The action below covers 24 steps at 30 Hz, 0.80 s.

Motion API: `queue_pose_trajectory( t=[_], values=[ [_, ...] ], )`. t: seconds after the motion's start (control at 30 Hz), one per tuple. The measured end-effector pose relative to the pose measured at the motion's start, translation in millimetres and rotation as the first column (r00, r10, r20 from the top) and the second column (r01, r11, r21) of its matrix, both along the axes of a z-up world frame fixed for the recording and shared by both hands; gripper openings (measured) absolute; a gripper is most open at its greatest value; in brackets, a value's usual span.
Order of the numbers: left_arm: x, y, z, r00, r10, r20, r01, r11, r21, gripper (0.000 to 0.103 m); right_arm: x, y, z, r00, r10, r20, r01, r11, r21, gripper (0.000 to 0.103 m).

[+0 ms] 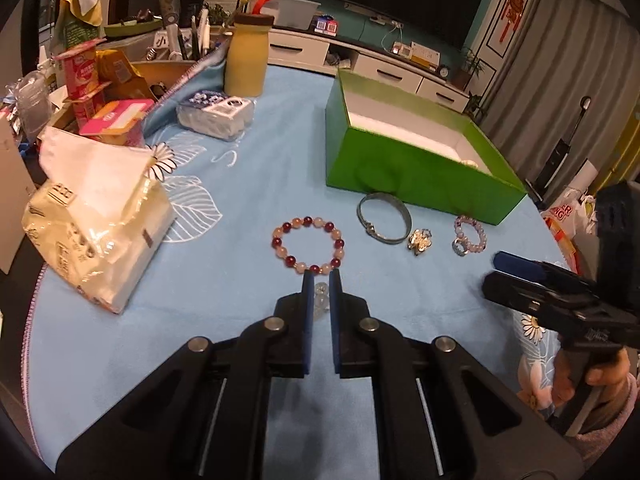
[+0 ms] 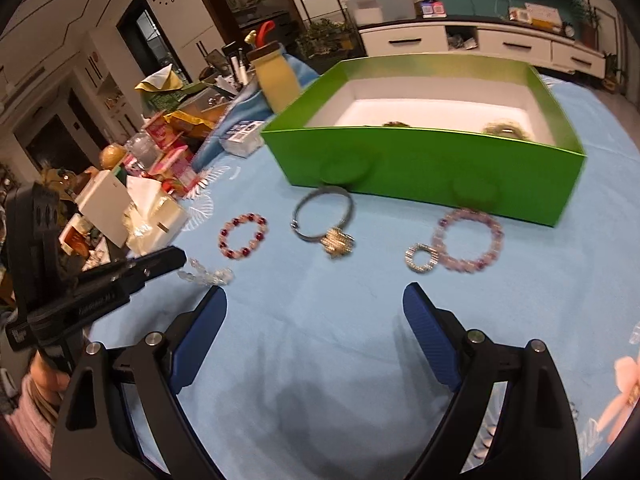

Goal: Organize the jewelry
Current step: 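Grasp the clear crystal bracelet with the left tool while the right tool grasps the red-white bead bracelet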

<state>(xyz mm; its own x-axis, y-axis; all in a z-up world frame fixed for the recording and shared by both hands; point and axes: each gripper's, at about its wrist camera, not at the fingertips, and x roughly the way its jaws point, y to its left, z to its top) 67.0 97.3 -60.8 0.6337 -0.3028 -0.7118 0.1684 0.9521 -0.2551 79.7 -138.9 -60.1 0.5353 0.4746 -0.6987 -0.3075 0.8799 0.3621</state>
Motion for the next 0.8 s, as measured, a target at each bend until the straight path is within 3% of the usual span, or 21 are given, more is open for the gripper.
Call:
queue_pose_trajectory(
  t=[0.2, 0.43, 0.67, 0.8],
  values=[
    [-6, 10, 13, 1.000, 0.015, 0.022, -0.015, 1.000, -0.012, 0.007, 20, 34, 0, 0.997, 0.080, -0.010, -0.080, 0.997, 0.012, 0.080],
    [-7, 25, 7, 0.999, 0.044, 0.000, -0.044, 0.999, -0.022, 0.007, 46, 75, -11, 0.987, 0.158, -0.026, -0.159, 0.986, -0.043, 0.051],
    [-3, 34, -5, 0.997, 0.068, -0.032, -0.068, 0.998, -0.016, 0.007, 71, 113, -31, 0.981, 0.192, -0.027, -0.194, 0.962, -0.191, 0.036],
    [0, 38, -8, 0.996, 0.076, -0.040, -0.077, 0.997, -0.021, 0.007, 72, 123, -32, 0.979, 0.200, 0.031, -0.181, 0.933, -0.311, 0.013]
  ],
)
